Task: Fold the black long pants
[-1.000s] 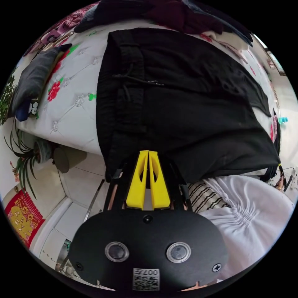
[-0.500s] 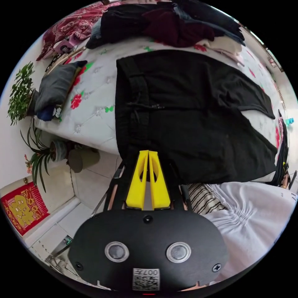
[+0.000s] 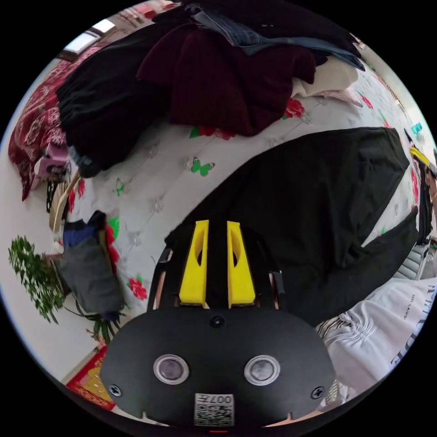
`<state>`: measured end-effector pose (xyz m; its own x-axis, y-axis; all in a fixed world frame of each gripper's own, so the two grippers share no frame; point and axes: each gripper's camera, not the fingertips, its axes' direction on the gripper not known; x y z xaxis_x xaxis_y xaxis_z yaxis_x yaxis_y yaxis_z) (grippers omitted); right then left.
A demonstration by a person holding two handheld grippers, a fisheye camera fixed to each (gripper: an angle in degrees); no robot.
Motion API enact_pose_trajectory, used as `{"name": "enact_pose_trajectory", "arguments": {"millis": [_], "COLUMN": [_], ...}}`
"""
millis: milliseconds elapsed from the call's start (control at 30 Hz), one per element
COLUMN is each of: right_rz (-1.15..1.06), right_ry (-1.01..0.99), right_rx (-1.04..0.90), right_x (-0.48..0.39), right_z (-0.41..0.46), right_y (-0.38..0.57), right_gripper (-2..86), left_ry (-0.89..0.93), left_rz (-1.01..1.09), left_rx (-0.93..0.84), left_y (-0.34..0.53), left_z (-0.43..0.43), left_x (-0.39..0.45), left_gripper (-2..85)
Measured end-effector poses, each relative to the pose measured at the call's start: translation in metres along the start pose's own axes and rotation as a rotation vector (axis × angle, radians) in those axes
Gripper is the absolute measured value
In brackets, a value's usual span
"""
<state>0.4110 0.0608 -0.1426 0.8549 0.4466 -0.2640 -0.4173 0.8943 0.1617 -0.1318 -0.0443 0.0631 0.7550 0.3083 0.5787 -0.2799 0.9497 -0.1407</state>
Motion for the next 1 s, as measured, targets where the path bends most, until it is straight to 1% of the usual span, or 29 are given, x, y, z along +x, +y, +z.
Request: {"name": "enact_pose_trajectory", "arguments": {"millis": [67, 133, 200, 233, 300, 333, 367, 467, 533, 600, 633, 700, 733, 800, 833, 900, 933, 1000], "right_rz": [-0.031, -0.065, -0.125, -0.141, -0.211, -0.236, -0.243, -0.236, -0.242, -0.201, -0.188, -0.154, -0.153, -0.149, -0.148, -0.129, -0.123, -0.076], "right_ry": [0.018, 0.053, 0.098, 0.102, 0.089, 0.047, 0.006, 0.003, 0.030, 0.056, 0.056, 0.058, 0.061, 0.093, 0.103, 0.127, 0.131, 0.134], "right_rx": [-0.058, -0.135, -0.260, -0.287, -0.402, -0.393, -0.432, -0.462, -0.404, -0.231, -0.182, -0.012, 0.026, 0.164, 0.193, 0.294, 0.310, 0.333], "right_x": [0.004, 0.008, 0.012, 0.013, 0.012, 0.012, 0.016, 0.019, 0.014, 0.014, 0.015, 0.014, 0.011, -0.004, -0.009, -0.025, -0.029, -0.041], "right_z": [0.020, 0.045, 0.083, 0.091, 0.121, 0.119, 0.123, 0.115, 0.091, 0.029, 0.011, -0.066, -0.084, -0.153, -0.169, -0.221, -0.232, -0.256], "right_y": [-0.043, -0.080, -0.116, -0.123, -0.141, -0.145, -0.151, -0.161, -0.159, -0.146, -0.141, -0.109, -0.098, -0.046, -0.031, 0.038, 0.057, 0.134], "right_gripper": [10.7, 11.5, 12.0, 11.9, 10.5, 9.9, 8.5, 2.7, 1.2, 0.4, 0.2, 0.0, -0.1, -0.1, -0.1, -0.1, -0.1, -0.1], "left_ry": [-0.026, -0.054, -0.064, -0.015, 0.019, 0.058, 0.081, 0.096, 0.108, 0.133, 0.153, 0.164, 0.164, 0.168, 0.175, 0.183, 0.193, 0.234], "left_rz": [0.062, 0.147, 0.199, 0.256, 0.304, 0.300, 0.278, 0.205, 0.144, 0.108, 0.089, 0.065, 0.053, 0.036, 0.027, 0.025, 0.027, 0.037], "left_rx": [-0.024, -0.088, -0.154, -0.138, -0.157, -0.174, -0.177, -0.143, -0.077, -0.002, 0.054, 0.136, 0.183, 0.261, 0.316, 0.391, 0.429, 0.451], "left_y": [-0.022, -0.044, -0.055, -0.058, -0.062, -0.065, -0.065, -0.059, -0.044, -0.025, -0.008, 0.022, 0.044, 0.081, 0.109, 0.153, 0.182, 0.224], "left_z": [0.014, 0.038, 0.060, 0.061, 0.064, 0.065, 0.065, 0.059, 0.040, 0.017, -0.001, -0.030, -0.049, -0.079, -0.097, -0.119, -0.129, -0.134], "left_x": [-0.003, -0.003, 0.000, 0.003, 0.002, -0.003, -0.009, -0.020, -0.029, -0.037, -0.042, -0.048, -0.051, -0.052, -0.050, -0.043, -0.037, -0.025], "left_gripper": [8.6, 10.0, 9.4, 7.9, 6.2, 5.1, 3.8, 0.5, -0.4, -0.6, -0.7, -0.8, -0.8, -0.8, -0.8, -0.8, -0.7, -0.7]}}
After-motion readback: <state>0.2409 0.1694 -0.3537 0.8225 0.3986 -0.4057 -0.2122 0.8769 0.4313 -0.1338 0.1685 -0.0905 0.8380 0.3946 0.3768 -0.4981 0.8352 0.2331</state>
